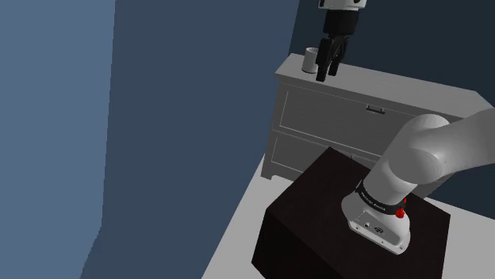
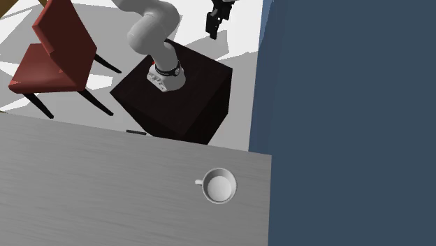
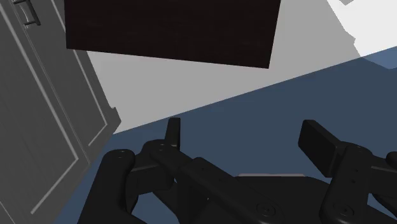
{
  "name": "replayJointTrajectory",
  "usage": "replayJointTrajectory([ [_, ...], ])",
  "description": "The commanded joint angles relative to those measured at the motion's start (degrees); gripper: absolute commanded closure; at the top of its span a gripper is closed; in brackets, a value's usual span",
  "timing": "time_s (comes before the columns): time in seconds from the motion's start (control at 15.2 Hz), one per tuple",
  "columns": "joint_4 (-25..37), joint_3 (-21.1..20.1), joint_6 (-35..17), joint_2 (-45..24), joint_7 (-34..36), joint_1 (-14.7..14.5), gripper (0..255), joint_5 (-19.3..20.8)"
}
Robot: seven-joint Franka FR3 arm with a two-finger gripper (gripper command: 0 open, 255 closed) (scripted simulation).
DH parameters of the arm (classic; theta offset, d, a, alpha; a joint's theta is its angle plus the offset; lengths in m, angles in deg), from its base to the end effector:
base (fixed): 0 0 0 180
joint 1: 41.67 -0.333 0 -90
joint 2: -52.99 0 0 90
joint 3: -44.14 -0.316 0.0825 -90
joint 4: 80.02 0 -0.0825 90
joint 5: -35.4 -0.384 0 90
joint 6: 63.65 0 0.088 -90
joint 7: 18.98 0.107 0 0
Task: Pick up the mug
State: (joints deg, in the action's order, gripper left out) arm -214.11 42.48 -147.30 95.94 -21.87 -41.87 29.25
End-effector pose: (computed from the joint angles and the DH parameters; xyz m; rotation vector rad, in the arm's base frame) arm 0.3035 0.0248 0.5781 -3.0436 -0.1199 0.1979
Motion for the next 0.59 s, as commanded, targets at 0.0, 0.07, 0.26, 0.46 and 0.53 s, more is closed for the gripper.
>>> replayJointTrajectory([
  [0.0,0.0,0.0,0.0,0.0,0.0,0.0,0,0.0],
  [0.07,0.32,0.71,-0.99,-1.19,-0.73,0.5,0,0.86],
  [0.26,1.62,2.81,-3.91,-4.96,-2.81,1.97,0,3.23],
  [0.46,3.43,4.87,-6.71,-9.01,-4.74,3.33,0,5.29],
  [0.53,4.15,5.55,-7.6,-10.41,-5.36,3.76,0,5.91],
])
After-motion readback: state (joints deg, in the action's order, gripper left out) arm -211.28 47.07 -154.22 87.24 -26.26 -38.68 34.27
